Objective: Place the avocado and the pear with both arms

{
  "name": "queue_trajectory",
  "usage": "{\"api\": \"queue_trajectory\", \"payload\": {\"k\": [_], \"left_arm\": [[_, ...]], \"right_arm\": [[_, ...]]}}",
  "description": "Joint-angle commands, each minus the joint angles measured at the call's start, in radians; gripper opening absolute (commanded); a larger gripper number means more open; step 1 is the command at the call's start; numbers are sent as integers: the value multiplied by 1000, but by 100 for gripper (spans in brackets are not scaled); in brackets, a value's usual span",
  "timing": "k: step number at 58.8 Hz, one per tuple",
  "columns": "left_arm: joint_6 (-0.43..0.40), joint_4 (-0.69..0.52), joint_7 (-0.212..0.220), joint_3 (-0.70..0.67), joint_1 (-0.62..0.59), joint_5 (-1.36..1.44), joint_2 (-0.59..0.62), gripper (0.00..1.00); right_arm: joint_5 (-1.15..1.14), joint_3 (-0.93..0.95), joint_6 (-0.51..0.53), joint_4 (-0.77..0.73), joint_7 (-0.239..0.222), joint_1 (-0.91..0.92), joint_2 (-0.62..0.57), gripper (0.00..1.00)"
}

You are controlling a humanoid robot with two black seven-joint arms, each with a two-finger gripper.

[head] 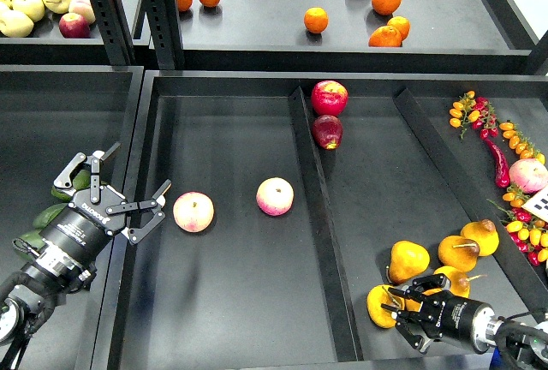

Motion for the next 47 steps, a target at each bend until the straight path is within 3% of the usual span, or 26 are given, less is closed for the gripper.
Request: {"api": "queue_trajectory", "payload": {"k": [1, 6, 20, 28, 37, 47], "left_arm": [[0, 0, -1, -1, 1, -1, 0, 100], [0, 0, -2, -2, 1, -1, 0, 100], [0, 8, -4, 1, 3, -3, 0, 100], [0, 9, -4, 1, 6, -1, 0, 100], [0, 14, -5, 2, 15, -3, 0, 99], [0, 15, -7, 1, 35, -5, 0, 100]], "right_arm": [[-2, 2, -1, 1, 0, 1, 2, 66], [0, 3, -10, 7, 0, 9, 2, 73], [9, 21, -29, 35, 0, 86, -9, 77], [12, 40, -34, 62, 0, 158, -4, 87], [20, 74, -34, 72, 0, 210, 12, 88], [23, 163, -43, 64, 0, 253, 117, 89]]}}
